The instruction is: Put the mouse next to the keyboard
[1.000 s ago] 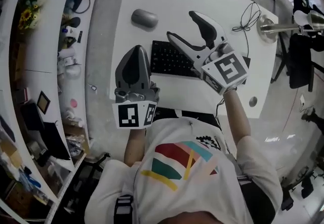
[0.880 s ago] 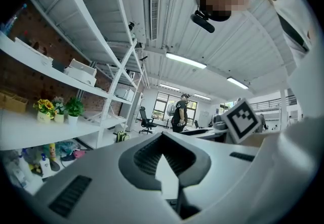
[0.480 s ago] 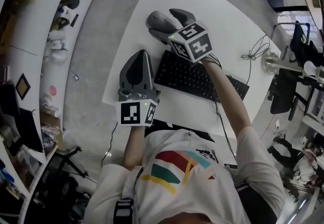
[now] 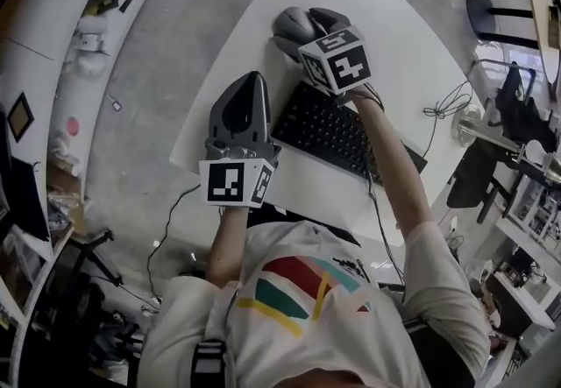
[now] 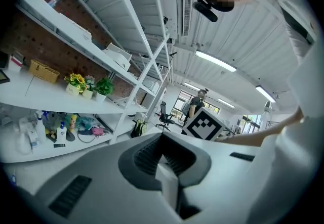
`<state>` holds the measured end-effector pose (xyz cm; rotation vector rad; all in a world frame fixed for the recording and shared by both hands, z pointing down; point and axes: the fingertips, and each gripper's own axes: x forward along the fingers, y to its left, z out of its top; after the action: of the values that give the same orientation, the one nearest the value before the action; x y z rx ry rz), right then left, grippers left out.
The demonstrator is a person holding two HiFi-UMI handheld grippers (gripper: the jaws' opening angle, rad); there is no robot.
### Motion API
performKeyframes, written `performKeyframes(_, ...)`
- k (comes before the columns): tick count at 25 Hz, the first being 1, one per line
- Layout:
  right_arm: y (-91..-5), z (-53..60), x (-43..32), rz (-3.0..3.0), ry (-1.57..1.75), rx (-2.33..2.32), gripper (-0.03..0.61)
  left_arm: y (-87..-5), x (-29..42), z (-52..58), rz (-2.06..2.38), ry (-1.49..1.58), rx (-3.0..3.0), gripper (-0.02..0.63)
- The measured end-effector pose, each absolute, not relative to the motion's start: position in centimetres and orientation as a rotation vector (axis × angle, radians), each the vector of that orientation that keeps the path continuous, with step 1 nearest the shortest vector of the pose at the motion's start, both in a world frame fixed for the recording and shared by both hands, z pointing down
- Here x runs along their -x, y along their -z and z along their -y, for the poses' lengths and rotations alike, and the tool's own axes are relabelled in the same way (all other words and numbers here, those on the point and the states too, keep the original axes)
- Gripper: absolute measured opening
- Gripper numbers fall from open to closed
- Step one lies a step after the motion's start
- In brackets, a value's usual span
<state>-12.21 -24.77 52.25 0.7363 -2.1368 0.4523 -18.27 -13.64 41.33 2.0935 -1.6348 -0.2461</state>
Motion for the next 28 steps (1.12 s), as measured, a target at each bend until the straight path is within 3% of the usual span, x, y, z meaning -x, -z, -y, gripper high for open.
performKeyframes(2, -52.1, 24.9, 12.3, 2.13, -0.447, -0.724, 0.368, -41.4, 18.2, 13.7, 1.633, 0.242, -2.094, 0.044)
performKeyframes(4, -52.0, 24.7, 12.4, 2.119, -0.442, -0.716, 0.302, -41.3, 18.1, 13.5, 1.634, 0.237, -2.093, 0.044)
performKeyframes(11, -51.6, 24.7, 12.5, 2.131, -0.456, -0.762, 0.299, -40.5, 18.4, 13.2, 1.647, 0.214, -2.103, 0.044)
performKeyframes(16, -45.9, 24.6, 10.8, 2.24, -0.406, -0.866, 0.299, -39.5, 16.3, 12.7, 1.58, 0.197, -2.186, 0.044)
performKeyframes(28, -35.4, 15.7, -6.3, 2.232, -0.39, -1.285, 0.299, -33.9, 4.1, 9.5, 1.308, 0.223, -2.434, 0.044)
